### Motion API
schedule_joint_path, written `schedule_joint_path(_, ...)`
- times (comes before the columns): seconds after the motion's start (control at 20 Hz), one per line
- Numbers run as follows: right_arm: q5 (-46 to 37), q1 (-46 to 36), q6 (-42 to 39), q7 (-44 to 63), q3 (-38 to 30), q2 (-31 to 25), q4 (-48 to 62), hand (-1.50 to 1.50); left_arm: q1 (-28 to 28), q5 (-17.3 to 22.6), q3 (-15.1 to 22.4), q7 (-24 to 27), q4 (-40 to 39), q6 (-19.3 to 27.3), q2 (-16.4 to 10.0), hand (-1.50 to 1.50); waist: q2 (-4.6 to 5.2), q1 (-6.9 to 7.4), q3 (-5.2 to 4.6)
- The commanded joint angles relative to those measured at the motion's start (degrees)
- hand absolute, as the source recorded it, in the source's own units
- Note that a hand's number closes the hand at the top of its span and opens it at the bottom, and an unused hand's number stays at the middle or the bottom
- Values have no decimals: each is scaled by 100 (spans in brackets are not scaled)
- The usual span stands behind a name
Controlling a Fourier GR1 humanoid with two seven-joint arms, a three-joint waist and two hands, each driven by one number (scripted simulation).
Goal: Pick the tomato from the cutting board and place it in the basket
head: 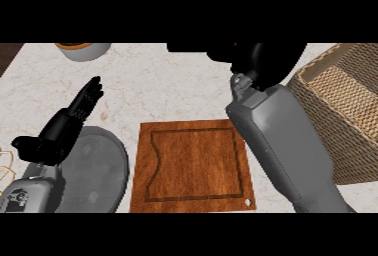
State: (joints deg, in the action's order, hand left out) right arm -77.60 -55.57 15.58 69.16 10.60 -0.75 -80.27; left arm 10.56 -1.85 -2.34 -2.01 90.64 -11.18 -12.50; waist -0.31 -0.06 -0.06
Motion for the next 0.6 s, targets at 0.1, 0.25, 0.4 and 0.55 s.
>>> schedule_joint_path(0.1,-23,-640,-654,539,-1198,-441,171,150,-81,-48,80,69,32,-34,47,0,14,-1,3)
schedule_joint_path(0.25,-486,-596,32,411,-1439,-468,715,150,-35,106,-73,122,-95,-168,-42,0,45,60,2)
schedule_joint_path(0.4,-580,-712,328,202,-1927,-770,930,150,-169,-90,202,-82,315,13,159,0,46,110,6)
schedule_joint_path(0.55,-664,-696,142,47,-2178,-1026,617,150,-229,-168,155,248,-52,81,237,0,35,27,3)
